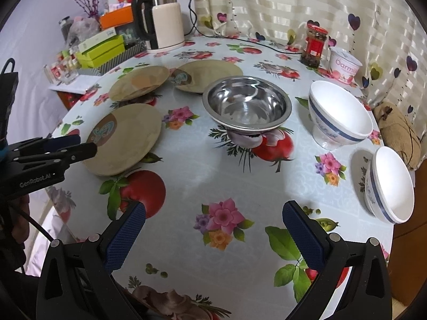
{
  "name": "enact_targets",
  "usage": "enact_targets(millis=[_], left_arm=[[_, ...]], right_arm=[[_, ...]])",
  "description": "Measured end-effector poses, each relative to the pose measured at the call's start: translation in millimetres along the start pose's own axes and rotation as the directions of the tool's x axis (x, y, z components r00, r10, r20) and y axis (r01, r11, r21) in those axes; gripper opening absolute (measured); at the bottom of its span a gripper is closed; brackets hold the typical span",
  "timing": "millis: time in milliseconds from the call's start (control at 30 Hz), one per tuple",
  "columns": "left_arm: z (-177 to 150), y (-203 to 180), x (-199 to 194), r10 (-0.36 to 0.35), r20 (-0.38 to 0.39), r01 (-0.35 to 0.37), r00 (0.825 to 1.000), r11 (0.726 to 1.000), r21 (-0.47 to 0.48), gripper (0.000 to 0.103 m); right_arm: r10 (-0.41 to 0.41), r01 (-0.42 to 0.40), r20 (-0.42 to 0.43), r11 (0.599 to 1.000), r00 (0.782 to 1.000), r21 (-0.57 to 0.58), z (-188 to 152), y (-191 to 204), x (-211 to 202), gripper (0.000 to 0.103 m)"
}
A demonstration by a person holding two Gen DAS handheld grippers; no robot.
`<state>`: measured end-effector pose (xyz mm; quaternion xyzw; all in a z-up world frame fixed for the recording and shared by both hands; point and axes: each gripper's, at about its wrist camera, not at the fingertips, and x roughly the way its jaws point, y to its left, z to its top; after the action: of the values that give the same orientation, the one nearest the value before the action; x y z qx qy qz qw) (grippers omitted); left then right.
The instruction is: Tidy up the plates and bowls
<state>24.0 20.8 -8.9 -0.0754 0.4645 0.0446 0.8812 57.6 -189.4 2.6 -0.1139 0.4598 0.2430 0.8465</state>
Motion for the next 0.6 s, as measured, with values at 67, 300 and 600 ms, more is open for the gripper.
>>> enact_targets(millis=[67, 300, 600], left_arm=[[0.1, 0.4, 1.0, 0.002, 0.000, -0.002, 1.000, 1.000, -0.001, 0.052], [3.6, 5.5, 3.9, -0.007, 0.002, 0.007, 1.000, 1.000, -0.015, 0.052], [18.5, 27.2, 6.2, 0.003, 0.026, -0.002, 1.000, 0.998, -0.066, 0.052]], right_arm=[[0.007, -0.007, -0.006, 1.000, 1.000, -0.003, 2.2, 1.0, 1.3, 0.103], [0.026, -0.026, -0.004, 0.999, 1.000, -0.038, 9.6, 8.4, 4.6, 0.103], [0.034, -0.035, -0.011, 0.997, 0.999, -0.070, 35.7, 16.4, 12.7, 0.103]])
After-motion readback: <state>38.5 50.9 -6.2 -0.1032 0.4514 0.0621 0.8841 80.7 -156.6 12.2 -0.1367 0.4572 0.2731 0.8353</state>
